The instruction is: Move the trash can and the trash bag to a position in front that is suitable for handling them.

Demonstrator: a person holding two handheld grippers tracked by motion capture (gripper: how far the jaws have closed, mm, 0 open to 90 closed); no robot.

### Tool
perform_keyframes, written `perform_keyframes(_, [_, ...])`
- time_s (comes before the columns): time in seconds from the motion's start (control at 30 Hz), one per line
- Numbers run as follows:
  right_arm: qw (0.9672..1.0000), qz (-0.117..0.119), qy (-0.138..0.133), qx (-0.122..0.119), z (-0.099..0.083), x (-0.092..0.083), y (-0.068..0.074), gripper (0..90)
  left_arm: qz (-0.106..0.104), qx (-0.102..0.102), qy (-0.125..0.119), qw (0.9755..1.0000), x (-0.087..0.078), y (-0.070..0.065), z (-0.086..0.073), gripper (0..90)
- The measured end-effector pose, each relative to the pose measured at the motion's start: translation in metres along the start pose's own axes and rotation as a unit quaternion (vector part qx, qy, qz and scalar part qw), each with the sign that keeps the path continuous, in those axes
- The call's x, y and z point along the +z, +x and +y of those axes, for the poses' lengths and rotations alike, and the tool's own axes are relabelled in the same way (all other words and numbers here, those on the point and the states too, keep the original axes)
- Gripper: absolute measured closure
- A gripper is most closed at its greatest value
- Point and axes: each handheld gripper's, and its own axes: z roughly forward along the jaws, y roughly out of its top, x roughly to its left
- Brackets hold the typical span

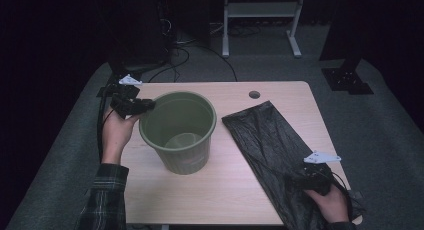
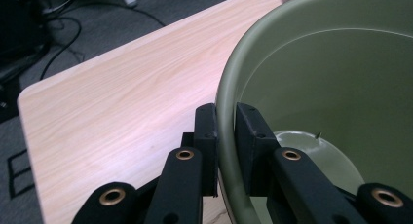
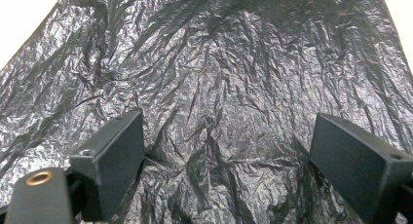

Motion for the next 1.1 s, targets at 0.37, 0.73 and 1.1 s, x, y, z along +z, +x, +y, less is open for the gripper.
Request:
perform_keyframes(0.37, [1.0000,0.000,0.000,0.000,0.000,0.000,0.000,11.8,-0.041,0.029,0.000,0.9987,0.006,-0.036,0.006,79.7])
perform_keyframes(0.73, [1.0000,0.000,0.000,-0.001,0.000,0.000,0.000,11.8,-0.072,0.052,-0.008,0.9961,0.009,-0.069,0.009,79.8])
perform_keyframes(1.1, [1.0000,0.000,0.001,0.000,0.000,0.000,0.000,11.8,-0.081,0.059,-0.013,0.9949,0.008,-0.087,0.007,79.7])
